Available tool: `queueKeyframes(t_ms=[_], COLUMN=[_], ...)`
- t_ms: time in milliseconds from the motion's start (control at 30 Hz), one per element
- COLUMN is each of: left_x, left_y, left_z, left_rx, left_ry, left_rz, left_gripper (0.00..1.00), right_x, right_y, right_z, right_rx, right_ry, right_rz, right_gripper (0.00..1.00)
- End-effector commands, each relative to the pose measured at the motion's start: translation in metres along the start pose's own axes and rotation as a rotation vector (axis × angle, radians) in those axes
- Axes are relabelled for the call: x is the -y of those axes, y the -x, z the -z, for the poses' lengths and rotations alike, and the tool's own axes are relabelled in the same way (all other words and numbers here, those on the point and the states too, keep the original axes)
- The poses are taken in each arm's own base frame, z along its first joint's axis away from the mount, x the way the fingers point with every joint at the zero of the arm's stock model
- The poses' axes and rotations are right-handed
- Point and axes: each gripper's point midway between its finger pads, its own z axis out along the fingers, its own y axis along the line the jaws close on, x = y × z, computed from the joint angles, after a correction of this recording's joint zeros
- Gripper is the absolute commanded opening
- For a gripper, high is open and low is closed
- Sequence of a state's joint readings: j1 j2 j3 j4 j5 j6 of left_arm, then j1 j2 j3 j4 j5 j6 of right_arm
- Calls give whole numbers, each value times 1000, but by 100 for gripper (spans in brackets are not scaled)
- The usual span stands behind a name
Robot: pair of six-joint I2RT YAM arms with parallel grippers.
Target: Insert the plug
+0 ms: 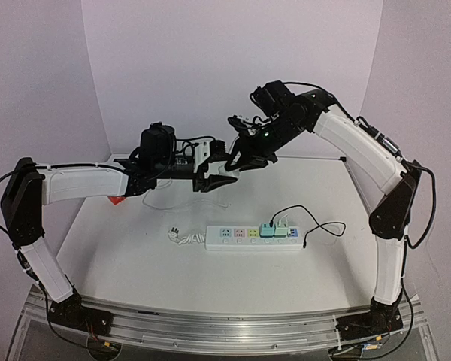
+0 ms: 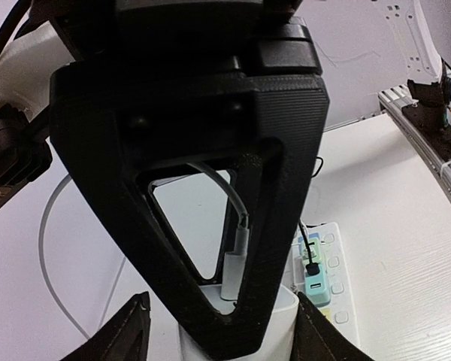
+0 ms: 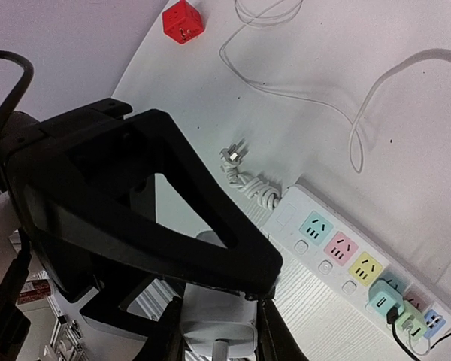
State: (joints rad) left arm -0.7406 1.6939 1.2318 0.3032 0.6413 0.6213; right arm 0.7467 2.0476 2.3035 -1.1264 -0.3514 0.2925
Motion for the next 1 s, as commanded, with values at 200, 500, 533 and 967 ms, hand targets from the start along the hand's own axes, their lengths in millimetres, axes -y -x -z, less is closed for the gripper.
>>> queueKeyframes(t_ms=[200, 500, 533, 967], left_x=[-15, 28, 29, 97], left_y=[-6, -27, -29, -139], left_z=[10, 25, 25, 38], left_rx=[-41, -103, -110, -466], left_ry=[87, -71, -71, -303], left_rz=[-45, -64, -52, 261], left_gripper=[83, 99, 99, 95], right_x=[-10, 6, 8, 44], right_y=[-15, -13, -14, -81], right_z=[17, 22, 22, -26], right_rx=[-21, 4, 2, -367], right_ry=[-2, -99, -107, -212], right_rz=[29, 139, 152, 707], right_gripper=[0, 0, 0, 0])
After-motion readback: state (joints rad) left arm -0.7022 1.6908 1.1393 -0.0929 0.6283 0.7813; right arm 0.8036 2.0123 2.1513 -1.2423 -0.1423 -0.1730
